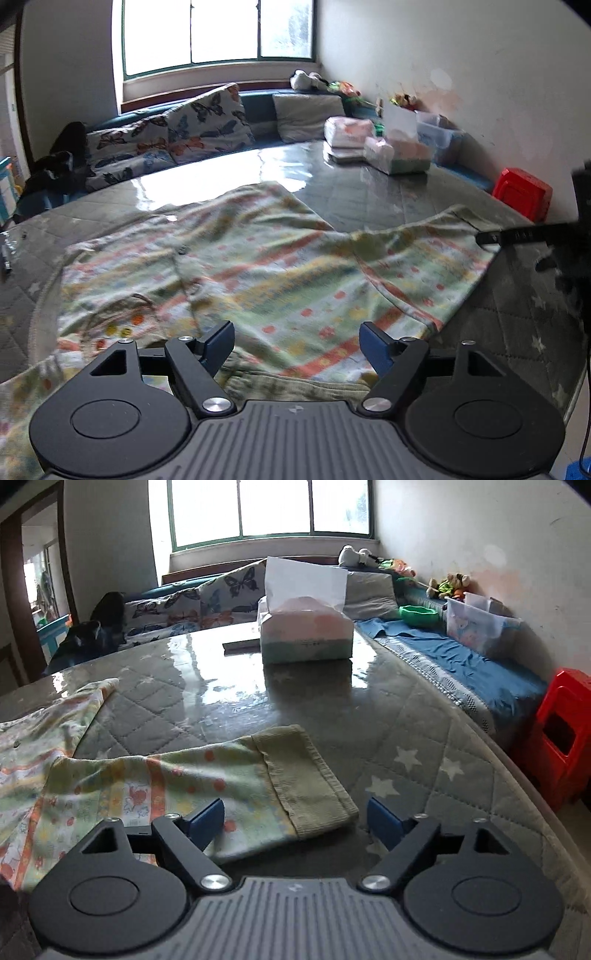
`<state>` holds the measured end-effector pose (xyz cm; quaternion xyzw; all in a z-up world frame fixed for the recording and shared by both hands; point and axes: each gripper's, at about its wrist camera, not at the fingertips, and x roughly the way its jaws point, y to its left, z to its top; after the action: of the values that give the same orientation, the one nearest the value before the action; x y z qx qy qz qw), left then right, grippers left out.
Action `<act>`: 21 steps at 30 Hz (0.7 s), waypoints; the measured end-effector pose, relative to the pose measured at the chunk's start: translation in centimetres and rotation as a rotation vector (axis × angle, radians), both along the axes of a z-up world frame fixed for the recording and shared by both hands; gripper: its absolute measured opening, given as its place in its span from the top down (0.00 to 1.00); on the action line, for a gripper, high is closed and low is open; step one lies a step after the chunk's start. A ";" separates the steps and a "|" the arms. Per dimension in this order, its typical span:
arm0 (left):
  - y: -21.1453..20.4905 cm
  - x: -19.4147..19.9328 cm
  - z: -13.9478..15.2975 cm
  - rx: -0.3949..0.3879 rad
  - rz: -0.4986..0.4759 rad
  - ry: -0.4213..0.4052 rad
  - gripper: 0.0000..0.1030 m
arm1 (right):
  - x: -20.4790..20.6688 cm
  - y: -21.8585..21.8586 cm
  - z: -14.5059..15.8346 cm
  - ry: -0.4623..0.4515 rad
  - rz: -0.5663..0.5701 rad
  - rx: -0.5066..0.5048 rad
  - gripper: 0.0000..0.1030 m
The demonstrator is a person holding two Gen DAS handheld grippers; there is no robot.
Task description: Fold clothes
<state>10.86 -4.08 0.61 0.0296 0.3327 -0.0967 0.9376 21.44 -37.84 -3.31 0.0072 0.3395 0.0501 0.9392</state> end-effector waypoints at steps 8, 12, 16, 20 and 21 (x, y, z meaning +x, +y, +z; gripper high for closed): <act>2.0 -0.6 0.5 -0.002 0.073 -0.017 0.21 | -0.5 0.1 0.1 -0.028 -0.010 0.036 0.60; 2.4 -1.0 0.0 0.002 0.089 -0.003 0.21 | -0.4 -0.4 0.1 -0.038 -0.045 0.091 0.75; 2.8 -1.5 -0.3 0.000 0.105 0.006 0.21 | -0.7 -0.5 0.4 -0.058 -0.060 0.157 0.86; 3.3 -1.6 -0.3 -0.001 0.124 0.007 0.20 | -1.3 0.4 1.9 -0.097 -0.014 0.222 0.90; 3.4 -1.7 -0.3 -0.001 0.127 0.007 0.20 | -1.5 0.7 2.4 -0.107 0.003 0.237 0.91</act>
<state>9.20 -0.70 0.28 0.0077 0.3371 -0.0371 0.9407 19.93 -37.11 -0.94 0.1149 0.2806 0.0918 0.9485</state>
